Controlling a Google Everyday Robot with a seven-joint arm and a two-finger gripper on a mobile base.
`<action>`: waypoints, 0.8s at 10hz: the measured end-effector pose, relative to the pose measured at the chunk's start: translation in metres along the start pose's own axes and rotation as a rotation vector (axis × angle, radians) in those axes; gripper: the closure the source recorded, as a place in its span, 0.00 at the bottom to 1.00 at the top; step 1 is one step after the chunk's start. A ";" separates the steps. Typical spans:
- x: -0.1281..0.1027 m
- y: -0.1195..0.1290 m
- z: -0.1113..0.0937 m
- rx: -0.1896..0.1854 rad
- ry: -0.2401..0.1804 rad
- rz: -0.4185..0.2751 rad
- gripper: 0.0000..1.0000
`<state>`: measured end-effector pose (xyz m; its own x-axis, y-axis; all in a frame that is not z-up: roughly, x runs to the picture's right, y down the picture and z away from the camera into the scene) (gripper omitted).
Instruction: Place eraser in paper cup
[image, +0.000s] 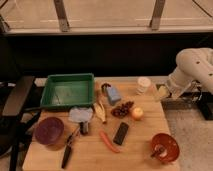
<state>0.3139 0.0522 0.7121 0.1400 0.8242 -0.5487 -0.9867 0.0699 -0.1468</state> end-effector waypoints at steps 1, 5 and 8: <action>0.000 0.000 0.000 0.000 0.000 0.000 0.38; -0.002 0.002 -0.001 -0.020 -0.004 0.021 0.38; -0.003 0.033 0.006 -0.057 0.010 0.118 0.38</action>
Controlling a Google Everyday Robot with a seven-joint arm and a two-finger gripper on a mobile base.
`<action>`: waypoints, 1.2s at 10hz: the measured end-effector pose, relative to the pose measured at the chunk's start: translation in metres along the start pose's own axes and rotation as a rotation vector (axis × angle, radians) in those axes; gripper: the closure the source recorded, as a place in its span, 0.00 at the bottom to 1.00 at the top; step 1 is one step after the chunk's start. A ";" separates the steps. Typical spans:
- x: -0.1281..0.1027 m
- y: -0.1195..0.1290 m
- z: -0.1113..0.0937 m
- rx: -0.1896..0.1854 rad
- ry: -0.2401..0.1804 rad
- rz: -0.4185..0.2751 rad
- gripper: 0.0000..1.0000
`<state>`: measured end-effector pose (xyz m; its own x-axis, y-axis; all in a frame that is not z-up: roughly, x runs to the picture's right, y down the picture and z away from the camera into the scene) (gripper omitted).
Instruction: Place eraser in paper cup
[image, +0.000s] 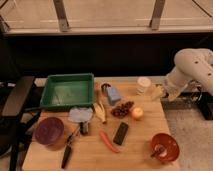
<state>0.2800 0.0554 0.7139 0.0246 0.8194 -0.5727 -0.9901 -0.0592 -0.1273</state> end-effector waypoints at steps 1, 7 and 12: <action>0.003 0.024 0.008 -0.003 0.005 0.036 0.38; 0.014 0.069 0.026 0.000 0.018 0.084 0.38; 0.048 0.094 0.071 -0.001 0.072 0.076 0.38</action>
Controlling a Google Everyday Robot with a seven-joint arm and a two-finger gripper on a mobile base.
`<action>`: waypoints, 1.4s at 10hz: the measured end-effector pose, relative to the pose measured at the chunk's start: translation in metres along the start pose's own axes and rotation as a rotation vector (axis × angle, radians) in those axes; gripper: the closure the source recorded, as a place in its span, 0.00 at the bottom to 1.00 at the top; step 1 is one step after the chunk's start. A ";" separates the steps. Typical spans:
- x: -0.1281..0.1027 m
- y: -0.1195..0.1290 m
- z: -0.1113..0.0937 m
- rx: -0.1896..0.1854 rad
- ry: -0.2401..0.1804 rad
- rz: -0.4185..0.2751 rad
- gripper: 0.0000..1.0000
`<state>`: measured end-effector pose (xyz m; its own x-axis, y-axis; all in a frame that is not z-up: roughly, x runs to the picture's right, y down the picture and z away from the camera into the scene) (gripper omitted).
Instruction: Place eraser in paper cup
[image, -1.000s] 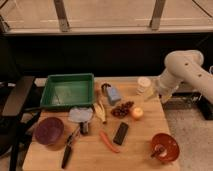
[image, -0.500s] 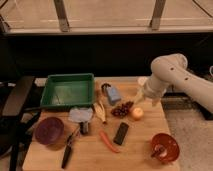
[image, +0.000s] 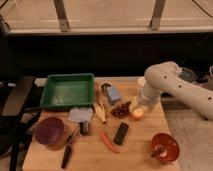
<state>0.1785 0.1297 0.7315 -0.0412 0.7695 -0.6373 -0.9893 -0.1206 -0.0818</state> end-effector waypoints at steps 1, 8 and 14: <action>0.009 0.008 0.022 0.000 0.022 0.013 0.38; 0.030 0.054 0.120 0.004 0.192 0.102 0.38; 0.027 0.045 0.131 0.024 0.191 0.126 0.83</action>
<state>0.1149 0.2271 0.8105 -0.1399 0.6163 -0.7750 -0.9811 -0.1918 0.0245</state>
